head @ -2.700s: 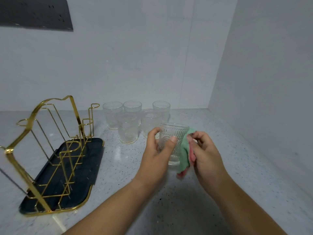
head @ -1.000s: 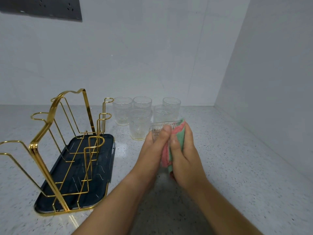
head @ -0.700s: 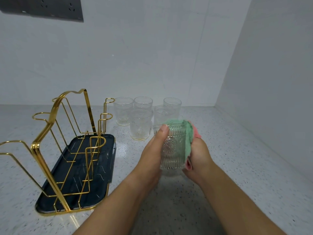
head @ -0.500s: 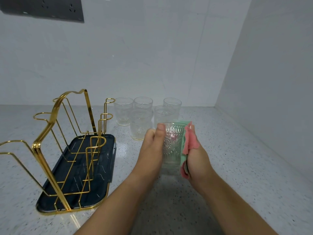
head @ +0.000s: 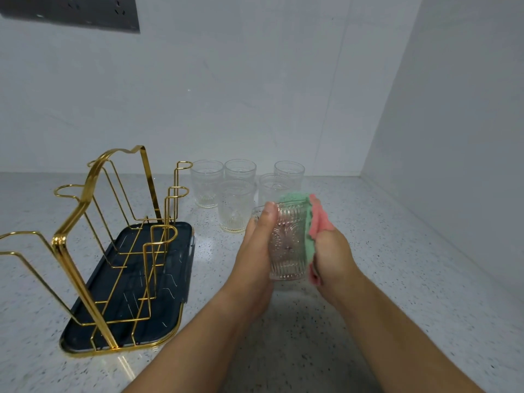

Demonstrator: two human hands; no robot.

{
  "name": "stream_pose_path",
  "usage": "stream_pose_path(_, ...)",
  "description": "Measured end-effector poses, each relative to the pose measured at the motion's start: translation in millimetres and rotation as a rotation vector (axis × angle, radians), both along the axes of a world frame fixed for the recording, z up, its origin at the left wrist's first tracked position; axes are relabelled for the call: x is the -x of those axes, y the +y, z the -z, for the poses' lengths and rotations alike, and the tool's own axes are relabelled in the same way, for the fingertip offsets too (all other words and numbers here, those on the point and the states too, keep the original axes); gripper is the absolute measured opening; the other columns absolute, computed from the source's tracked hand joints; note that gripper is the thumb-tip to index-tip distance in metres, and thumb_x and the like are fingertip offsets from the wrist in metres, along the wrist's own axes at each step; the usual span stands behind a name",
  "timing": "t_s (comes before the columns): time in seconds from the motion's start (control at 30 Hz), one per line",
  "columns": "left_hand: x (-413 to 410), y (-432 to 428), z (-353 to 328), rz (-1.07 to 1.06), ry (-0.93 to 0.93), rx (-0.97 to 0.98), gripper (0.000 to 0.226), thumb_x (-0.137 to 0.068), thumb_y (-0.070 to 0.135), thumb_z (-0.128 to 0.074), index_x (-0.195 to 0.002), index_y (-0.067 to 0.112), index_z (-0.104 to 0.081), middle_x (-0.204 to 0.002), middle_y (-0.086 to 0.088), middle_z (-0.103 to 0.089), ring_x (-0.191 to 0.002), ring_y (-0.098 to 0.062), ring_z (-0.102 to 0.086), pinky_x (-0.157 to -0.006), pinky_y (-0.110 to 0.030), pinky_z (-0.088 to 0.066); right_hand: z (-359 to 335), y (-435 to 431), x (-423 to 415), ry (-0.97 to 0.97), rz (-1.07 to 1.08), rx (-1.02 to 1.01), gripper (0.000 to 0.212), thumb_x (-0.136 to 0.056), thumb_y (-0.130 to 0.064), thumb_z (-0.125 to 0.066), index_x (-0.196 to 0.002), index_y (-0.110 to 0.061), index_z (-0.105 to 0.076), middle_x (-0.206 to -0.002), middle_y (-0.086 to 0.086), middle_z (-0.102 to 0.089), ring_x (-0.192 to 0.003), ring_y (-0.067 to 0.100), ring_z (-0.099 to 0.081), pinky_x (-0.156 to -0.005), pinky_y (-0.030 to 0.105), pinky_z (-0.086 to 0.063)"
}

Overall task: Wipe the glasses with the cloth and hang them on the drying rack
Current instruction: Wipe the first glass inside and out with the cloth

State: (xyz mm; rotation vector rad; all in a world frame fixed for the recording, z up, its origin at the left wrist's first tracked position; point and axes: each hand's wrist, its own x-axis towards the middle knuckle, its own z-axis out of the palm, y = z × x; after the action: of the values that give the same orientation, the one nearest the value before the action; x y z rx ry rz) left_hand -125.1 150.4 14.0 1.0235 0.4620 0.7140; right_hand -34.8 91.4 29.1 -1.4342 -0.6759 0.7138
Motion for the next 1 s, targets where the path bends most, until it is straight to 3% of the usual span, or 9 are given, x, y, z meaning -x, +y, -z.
stream_pose_path(0.07, -1, -1, 1, -0.01, -0.018, -0.008, 0.073, -0.093, 0.071, -0.054, -0.141, 0.017, -0.063, -0.135, -0.011, -0.073, -0.125, -0.027, -0.07, -0.11, -0.052, -0.052, 10, -1, -8, 0.164, -0.047, -0.076, 0.042, -0.103, -0.042, -0.051, -0.076, -0.026, -0.08, -0.1, 0.018, -0.051, -0.075, 0.032, -0.049, -0.081, 0.048, -0.045)
stream_pose_path(0.13, -2, 1, 3, -0.015, -0.026, -0.008, 0.073, -0.092, 0.072, -0.053, -0.138, 0.016, -0.067, -0.132, -0.012, -0.074, -0.124, -0.029, -0.07, -0.11, -0.051, -0.051, 14, 2, -7, 0.184, -0.064, -0.069, 0.042, -0.1, -0.052, -0.051, -0.113, -0.022, -0.077, -0.115, 0.021, -0.055, -0.097, 0.041, -0.059, -0.103, 0.062, -0.042)
stream_pose_path(0.2, -1, 3, 5, -0.1, 0.005, -0.004, 0.085, -0.084, 0.082, -0.057, -0.14, 0.019, -0.065, -0.138, -0.011, -0.07, -0.128, -0.031, -0.068, -0.11, -0.055, -0.05, 10, -2, 6, 0.056, -0.11, -0.02, 0.06, -0.098, -0.072, -0.039, -0.142, -0.035, -0.055, -0.146, -0.005, -0.055, -0.132, 0.016, -0.057, -0.122, 0.046, -0.03)
stream_pose_path(0.27, 0, 7, 7, -0.199, 0.049, -0.009, 0.106, -0.069, 0.097, -0.06, -0.14, 0.018, -0.062, -0.14, -0.014, -0.067, -0.128, -0.035, -0.066, -0.109, -0.059, -0.05, 12, -11, 19, -0.145, -0.166, -0.062, 0.045, -0.099, -0.066, -0.032, -0.14, -0.05, -0.039, -0.138, -0.032, -0.052, -0.122, -0.022, -0.048, -0.116, 0.022, -0.035)
stream_pose_path(0.53, -2, 1, 9, 0.002, 0.009, -0.052, 0.081, -0.087, 0.071, -0.068, -0.141, 0.012, -0.058, -0.129, -0.015, -0.075, -0.117, -0.03, -0.075, -0.098, -0.046, -0.061, 11, -11, 14, -0.413, -0.038, -0.084, 0.06, -0.101, -0.064, -0.03, -0.156, -0.038, -0.03, -0.133, -0.014, -0.064, -0.118, -0.003, -0.064, -0.098, 0.023, -0.055)
stream_pose_path(0.7, -2, 0, 6, 0.05, -0.071, -0.004, 0.081, -0.074, 0.062, -0.076, -0.141, 0.018, -0.062, -0.129, -0.01, -0.075, -0.119, -0.029, -0.073, -0.097, -0.047, -0.06, -18, -5, 0, 0.016, -0.033, 0.028, 0.039, -0.108, -0.051, -0.032, -0.098, -0.034, -0.066, -0.123, 0.022, -0.071, -0.082, 0.024, -0.077, -0.074, 0.023, -0.061)
stream_pose_path(0.8, -1, 0, 4, 0.017, -0.065, 0.008, 0.073, -0.081, 0.063, -0.074, -0.134, 0.013, -0.067, -0.124, -0.013, -0.077, -0.115, -0.03, -0.075, -0.093, -0.044, -0.063, -11, -6, 10, 0.143, -0.031, 0.0, 0.039, -0.105, -0.057, -0.038, -0.091, -0.036, -0.068, -0.129, 0.034, -0.062, -0.035, 0.006, -0.048, -0.035, 0.015, -0.041)
stream_pose_path(0.9, 0, 6, 9, -0.045, -0.064, 0.062, 0.092, -0.075, 0.072, -0.079, -0.139, 0.007, -0.061, -0.129, -0.018, -0.074, -0.118, -0.034, -0.073, -0.102, -0.05, -0.058, 3, -10, 12, -0.003, -0.081, -0.003, 0.06, -0.1, -0.068, -0.028, -0.148, -0.037, -0.048, -0.11, -0.016, -0.072, -0.065, -0.018, -0.053, -0.073, 0.008, -0.044)
stream_pose_path(1.0, 1, 10, 10, 0.006, 0.008, 0.025, 0.097, -0.074, 0.086, -0.068, -0.143, 0.017, -0.062, -0.141, -0.012, -0.069, -0.129, -0.029, -0.067, -0.114, -0.051, -0.046, 11, -15, 19, -0.173, -0.124, -0.1, 0.05, -0.099, -0.057, -0.029, -0.147, -0.044, -0.031, -0.12, -0.034, -0.051, -0.094, -0.031, -0.054, -0.089, -0.003, -0.041)
